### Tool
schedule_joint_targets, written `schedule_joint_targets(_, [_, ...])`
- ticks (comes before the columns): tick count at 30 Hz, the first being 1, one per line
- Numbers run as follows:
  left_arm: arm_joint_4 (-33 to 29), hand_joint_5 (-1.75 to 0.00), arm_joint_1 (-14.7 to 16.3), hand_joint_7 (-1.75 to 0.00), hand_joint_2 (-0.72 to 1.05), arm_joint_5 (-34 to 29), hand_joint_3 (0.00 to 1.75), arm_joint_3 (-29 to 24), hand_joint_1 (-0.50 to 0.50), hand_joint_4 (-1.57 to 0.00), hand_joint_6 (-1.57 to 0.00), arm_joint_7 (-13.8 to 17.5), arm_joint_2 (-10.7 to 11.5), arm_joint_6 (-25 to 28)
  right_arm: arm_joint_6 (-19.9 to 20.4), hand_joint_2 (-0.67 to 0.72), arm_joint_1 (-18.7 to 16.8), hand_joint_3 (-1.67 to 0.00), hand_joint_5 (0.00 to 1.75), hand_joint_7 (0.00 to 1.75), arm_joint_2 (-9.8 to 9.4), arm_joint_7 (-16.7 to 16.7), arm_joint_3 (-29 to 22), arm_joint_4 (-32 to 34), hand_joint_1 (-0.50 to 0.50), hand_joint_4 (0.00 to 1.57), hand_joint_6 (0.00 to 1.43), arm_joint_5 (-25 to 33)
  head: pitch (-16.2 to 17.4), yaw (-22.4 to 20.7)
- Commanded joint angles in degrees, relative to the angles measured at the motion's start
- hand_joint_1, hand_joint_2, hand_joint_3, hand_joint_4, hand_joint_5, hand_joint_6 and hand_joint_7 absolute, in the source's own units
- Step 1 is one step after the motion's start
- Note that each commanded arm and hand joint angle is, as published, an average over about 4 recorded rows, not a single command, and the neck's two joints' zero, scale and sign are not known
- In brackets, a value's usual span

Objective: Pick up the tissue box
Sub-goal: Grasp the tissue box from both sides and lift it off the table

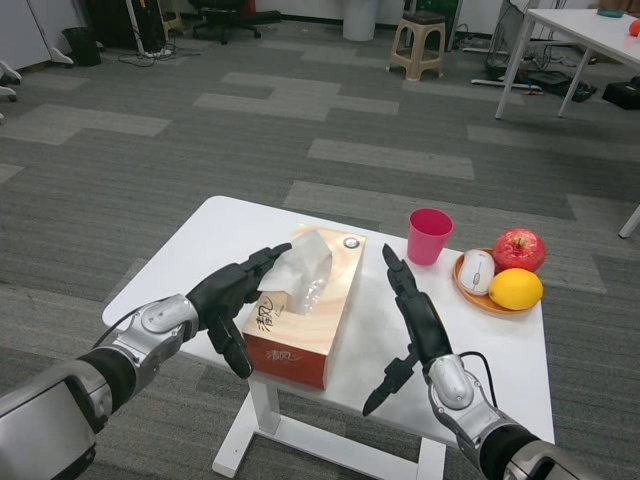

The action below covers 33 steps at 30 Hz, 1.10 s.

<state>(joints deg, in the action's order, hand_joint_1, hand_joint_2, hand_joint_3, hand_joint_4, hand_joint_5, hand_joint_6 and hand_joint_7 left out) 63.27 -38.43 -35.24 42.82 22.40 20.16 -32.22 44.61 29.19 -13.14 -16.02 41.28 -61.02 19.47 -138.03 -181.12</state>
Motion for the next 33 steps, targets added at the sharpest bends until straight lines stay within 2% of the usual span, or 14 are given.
schedule_joint_targets(1, [-1.48, 0.0, 1.86, 0.0, -0.46, 0.7, 0.0, -0.01, 0.5, 0.0, 0.0, 0.83, -0.51, -0.04, -0.32, 0.41, 0.96, -0.04, 0.0, 0.0, 0.07, -0.41, 0.27, -0.57, -0.46, 0.06, 0.0, 0.39, -0.07, 0.38])
schedule_joint_targets(10, [-4.45, 0.0, 3.29, 0.0, -0.46, 1.27, 0.0, -0.28, 0.5, 0.0, 0.0, 0.98, -0.91, -0.04, -0.32, 0.47, 1.22, -0.06, 0.0, 0.0, 0.16, -0.67, 1.65, -1.45, -0.46, 0.08, 0.0, 0.39, -0.06, 1.22])
schedule_joint_targets(13, [-5.74, 0.0, 3.73, 0.0, -0.46, 1.96, 0.0, -0.43, 0.5, 0.0, 0.0, 0.98, -1.08, -0.04, -0.32, 0.46, 1.46, 0.0, 0.0, 0.0, 0.25, -1.14, 2.01, -2.31, -0.46, 0.07, 0.0, 0.39, 0.04, 1.74])
schedule_joint_targets(15, [-6.16, 0.0, 3.84, 0.0, -0.46, 2.15, 0.0, -0.06, 0.5, 0.0, 0.0, 0.98, -1.32, -0.04, -0.36, 0.46, 1.64, -0.02, 0.0, 0.0, 0.31, -1.53, 2.16, -3.19, -0.46, 0.09, 0.0, 0.39, 0.14, 1.99])
schedule_joint_targets(18, [-6.4, 0.0, 3.75, 0.0, -0.46, 2.24, 0.0, 1.04, 0.5, 0.0, 0.0, 0.98, -1.57, 0.01, -0.58, 0.47, 1.88, -0.08, 0.0, 0.0, 0.44, -2.17, 2.4, -4.68, -0.46, 0.09, 0.0, 0.39, 0.17, 2.22])
schedule_joint_targets(20, [-6.36, 0.0, 3.71, 0.0, -0.46, 2.15, 0.0, 1.7, 0.5, 0.0, 0.0, 0.98, -1.79, 0.1, -0.71, 0.47, 1.97, -0.04, 0.0, 0.0, 0.58, -2.43, 2.4, -5.47, -0.46, 0.09, 0.0, 0.39, 0.13, 2.44])
schedule_joint_targets(33, [-6.27, 0.0, 3.75, 0.0, -0.46, 2.06, 0.0, 1.96, 0.5, 0.0, 0.0, 0.8, -2.45, 0.01, -1.55, 0.5, 3.33, -0.08, 0.0, 0.02, 1.67, -4.45, 5.04, -9.78, -0.46, 0.09, 0.0, 0.39, 0.29, 3.51])
